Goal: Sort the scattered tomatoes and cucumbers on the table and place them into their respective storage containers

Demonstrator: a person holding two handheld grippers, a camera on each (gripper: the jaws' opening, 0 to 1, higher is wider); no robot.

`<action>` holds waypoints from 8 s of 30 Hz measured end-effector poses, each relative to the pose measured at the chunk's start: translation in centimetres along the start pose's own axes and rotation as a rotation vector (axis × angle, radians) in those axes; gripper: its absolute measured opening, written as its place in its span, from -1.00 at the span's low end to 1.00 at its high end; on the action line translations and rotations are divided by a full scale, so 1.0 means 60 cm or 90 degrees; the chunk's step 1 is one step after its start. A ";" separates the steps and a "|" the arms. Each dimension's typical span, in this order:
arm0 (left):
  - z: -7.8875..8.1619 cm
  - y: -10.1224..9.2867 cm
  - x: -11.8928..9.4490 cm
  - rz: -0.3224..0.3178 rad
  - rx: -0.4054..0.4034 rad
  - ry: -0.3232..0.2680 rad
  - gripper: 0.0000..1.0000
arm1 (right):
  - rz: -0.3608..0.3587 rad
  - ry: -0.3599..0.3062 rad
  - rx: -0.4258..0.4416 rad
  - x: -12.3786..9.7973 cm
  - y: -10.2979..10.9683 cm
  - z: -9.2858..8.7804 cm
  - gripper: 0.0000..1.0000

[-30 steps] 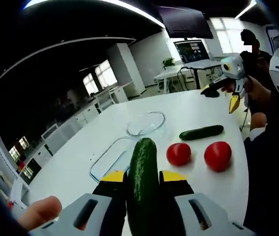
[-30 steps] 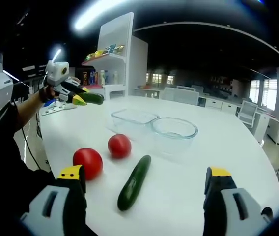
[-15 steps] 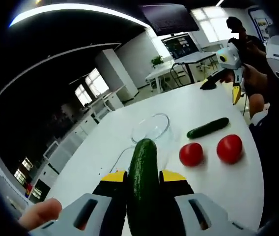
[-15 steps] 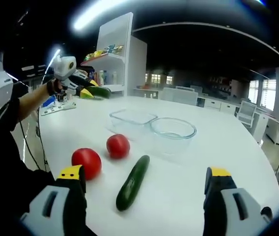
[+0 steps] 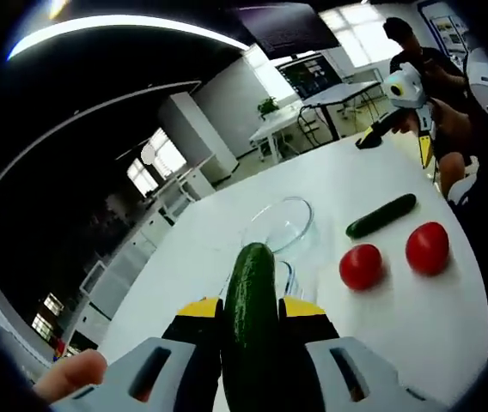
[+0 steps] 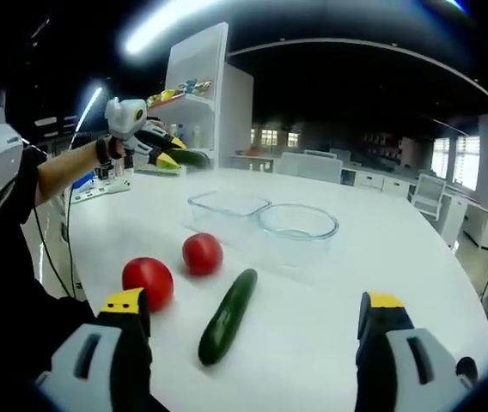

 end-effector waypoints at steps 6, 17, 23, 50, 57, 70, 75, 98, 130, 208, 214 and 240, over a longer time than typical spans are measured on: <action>-0.001 0.025 0.034 0.001 0.037 -0.016 -0.50 | -0.001 0.002 0.001 0.003 -0.003 -0.001 0.92; -0.029 0.044 0.112 -0.016 0.083 -0.046 -0.49 | -0.011 0.002 0.004 0.000 -0.010 -0.001 0.92; -0.056 0.045 0.153 -0.015 0.105 -0.041 -0.49 | -0.024 0.008 0.008 -0.006 -0.018 -0.008 0.92; -0.148 -0.016 0.278 -0.148 0.011 -0.003 -0.49 | -0.047 0.012 0.015 -0.019 -0.032 -0.022 0.92; -0.156 -0.020 0.279 -0.147 0.007 0.004 -0.48 | -0.049 0.013 0.014 -0.023 -0.034 -0.023 0.92; -0.179 -0.038 0.279 -0.155 -0.038 0.028 -0.47 | -0.045 0.011 0.009 -0.024 -0.028 -0.020 0.92; -0.175 -0.037 0.282 -0.151 -0.038 0.029 -0.43 | -0.046 0.010 0.006 -0.025 -0.027 -0.018 0.92; -0.091 0.041 0.216 -0.009 -0.209 -0.106 0.22 | -0.042 0.001 0.005 -0.032 -0.022 -0.018 0.92; 0.014 -0.185 -0.061 0.050 -0.376 -0.139 0.91 | 0.007 0.022 -0.008 0.007 0.000 -0.022 0.91; 0.004 -0.314 -0.070 0.064 -0.360 -0.038 0.83 | 0.017 0.113 -0.030 0.163 0.028 -0.112 0.02; 0.003 -0.316 -0.068 0.062 -0.356 -0.035 0.81 | 0.026 0.113 -0.029 0.163 0.031 -0.112 -0.09; -0.001 -0.317 -0.065 0.060 -0.342 -0.023 0.78 | 0.040 0.117 -0.031 0.164 0.035 -0.111 -0.37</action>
Point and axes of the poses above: the point that each gripper's makers call its tool centre point, and the gripper's own axes: x roughly forward along the fingers, y roughly to its left, z roughly out of its top, the point moved 2 cm from there along -x, roughly backward along the fingers, and after that the axes turned 12 degrees about x, right-handed, at the moved point
